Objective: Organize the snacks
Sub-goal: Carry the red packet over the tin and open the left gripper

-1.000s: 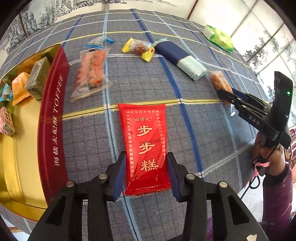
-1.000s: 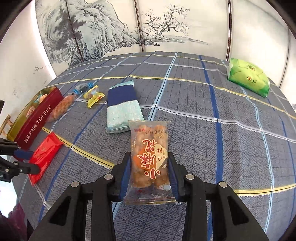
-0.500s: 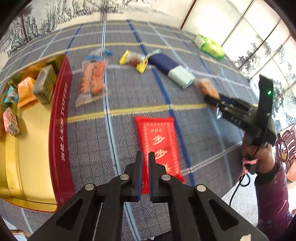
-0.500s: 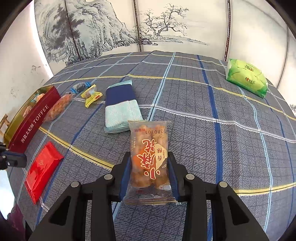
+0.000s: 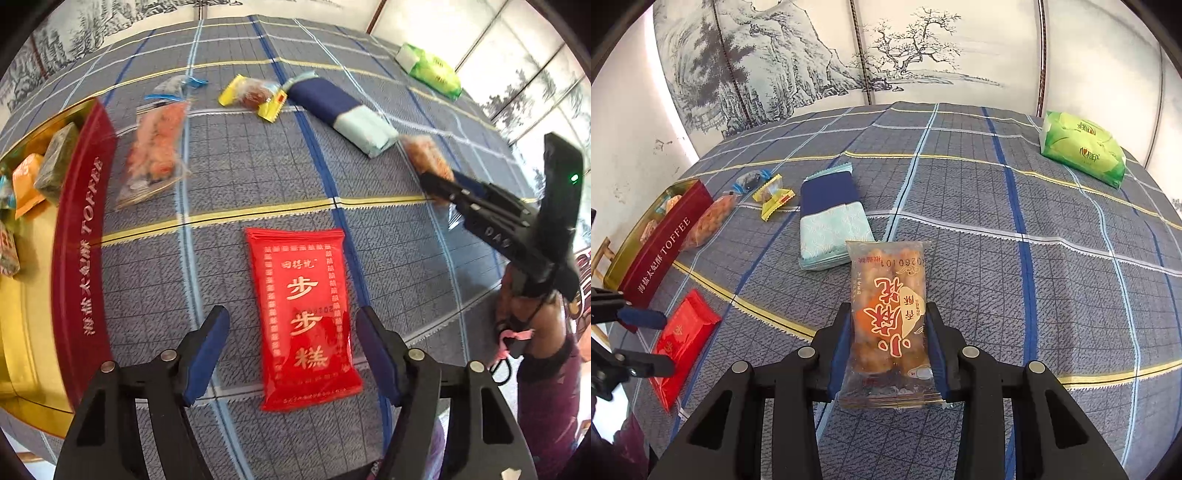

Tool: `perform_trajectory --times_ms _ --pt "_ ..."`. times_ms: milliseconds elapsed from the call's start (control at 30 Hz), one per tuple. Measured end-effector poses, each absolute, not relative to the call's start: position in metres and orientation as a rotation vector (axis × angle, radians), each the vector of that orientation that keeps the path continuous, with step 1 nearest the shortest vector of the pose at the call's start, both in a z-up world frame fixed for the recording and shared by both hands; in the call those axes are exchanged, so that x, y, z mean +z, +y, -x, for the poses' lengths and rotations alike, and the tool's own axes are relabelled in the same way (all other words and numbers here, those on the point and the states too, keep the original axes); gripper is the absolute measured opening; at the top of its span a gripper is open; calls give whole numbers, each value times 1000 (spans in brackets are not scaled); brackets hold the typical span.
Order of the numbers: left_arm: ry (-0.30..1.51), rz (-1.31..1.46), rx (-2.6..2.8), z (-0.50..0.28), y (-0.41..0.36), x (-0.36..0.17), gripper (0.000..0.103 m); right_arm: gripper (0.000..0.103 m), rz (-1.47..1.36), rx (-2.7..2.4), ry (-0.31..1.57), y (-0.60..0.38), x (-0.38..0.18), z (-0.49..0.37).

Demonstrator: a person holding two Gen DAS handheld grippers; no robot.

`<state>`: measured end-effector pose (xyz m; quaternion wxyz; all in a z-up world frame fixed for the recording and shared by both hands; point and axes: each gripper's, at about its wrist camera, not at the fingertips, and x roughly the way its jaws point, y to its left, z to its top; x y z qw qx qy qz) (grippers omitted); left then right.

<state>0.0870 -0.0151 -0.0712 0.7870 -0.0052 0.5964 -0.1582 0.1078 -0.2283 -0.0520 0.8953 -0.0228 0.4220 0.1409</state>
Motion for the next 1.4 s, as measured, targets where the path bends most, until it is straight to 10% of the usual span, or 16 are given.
perform_trajectory --times_ms 133,267,1400 --pt "1267 -83 -306 -85 -30 -75 63 39 19 300 875 -232 -52 -108" --pt "1211 -167 -290 -74 -37 -75 40 38 8 301 875 -233 -52 -108" --pt "831 -111 -84 -39 70 13 39 39 160 216 875 -211 -54 -105"
